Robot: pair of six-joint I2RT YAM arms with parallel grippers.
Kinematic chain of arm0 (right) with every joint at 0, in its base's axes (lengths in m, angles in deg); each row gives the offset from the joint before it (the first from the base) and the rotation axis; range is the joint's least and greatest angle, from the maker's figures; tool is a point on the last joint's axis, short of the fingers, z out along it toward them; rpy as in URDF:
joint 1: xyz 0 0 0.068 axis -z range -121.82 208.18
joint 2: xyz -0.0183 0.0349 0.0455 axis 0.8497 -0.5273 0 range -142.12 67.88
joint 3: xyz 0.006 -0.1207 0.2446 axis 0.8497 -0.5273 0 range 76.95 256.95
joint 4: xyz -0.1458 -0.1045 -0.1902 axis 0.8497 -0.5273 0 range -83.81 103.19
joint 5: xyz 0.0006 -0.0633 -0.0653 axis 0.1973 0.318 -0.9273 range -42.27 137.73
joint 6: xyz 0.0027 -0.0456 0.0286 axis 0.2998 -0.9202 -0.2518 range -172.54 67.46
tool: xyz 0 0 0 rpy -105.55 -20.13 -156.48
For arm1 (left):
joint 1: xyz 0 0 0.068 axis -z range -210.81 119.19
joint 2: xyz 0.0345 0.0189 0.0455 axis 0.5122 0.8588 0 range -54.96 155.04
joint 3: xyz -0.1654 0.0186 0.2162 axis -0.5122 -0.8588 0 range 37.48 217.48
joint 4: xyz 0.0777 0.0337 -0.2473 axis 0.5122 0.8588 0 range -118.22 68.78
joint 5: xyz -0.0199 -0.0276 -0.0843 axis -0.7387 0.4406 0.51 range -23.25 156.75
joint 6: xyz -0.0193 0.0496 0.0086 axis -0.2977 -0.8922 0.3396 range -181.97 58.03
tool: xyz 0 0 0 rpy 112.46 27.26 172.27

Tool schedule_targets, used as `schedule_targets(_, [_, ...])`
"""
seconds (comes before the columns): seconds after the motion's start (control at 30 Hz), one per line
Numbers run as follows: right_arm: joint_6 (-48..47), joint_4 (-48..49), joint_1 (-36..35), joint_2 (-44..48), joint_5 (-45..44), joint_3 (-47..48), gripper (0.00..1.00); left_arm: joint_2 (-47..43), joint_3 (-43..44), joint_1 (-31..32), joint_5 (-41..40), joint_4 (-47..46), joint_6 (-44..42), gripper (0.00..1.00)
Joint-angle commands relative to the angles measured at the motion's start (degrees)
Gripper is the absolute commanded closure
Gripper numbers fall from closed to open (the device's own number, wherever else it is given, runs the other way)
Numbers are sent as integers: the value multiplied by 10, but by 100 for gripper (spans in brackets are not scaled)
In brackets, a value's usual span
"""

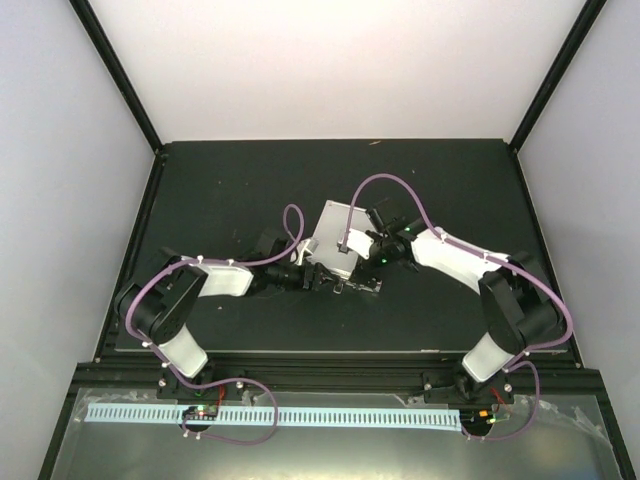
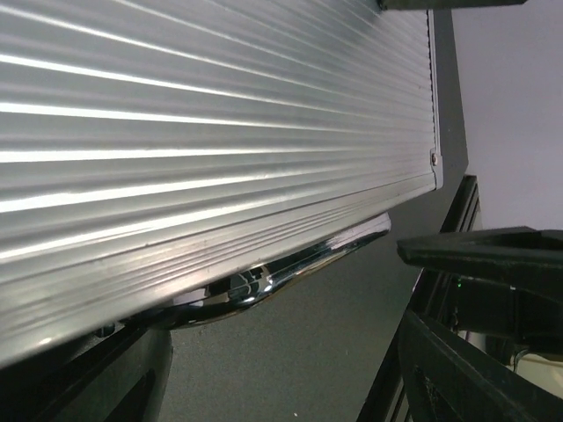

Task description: Pack up texas hold em set

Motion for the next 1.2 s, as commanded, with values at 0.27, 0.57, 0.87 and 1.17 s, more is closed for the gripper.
schedule_targets(0.27, [18, 27, -5, -11, -72, -11, 13, 43, -11, 2, -36, -110, -9, 14])
schedule_targets(0.57, [-6, -25, -3, 28, 32, -9, 6, 73, -5, 5, -23, -152, 17, 17])
schedule_targets(0.87, [-35, -18, -3, 46, 3, -33, 4, 23, -9, 12, 31, -147, 57, 26])
schedule_targets(1.17, [-36, 2, -6, 37, 3, -52, 0, 13, 18, 18, 47, -125, 64, 30])
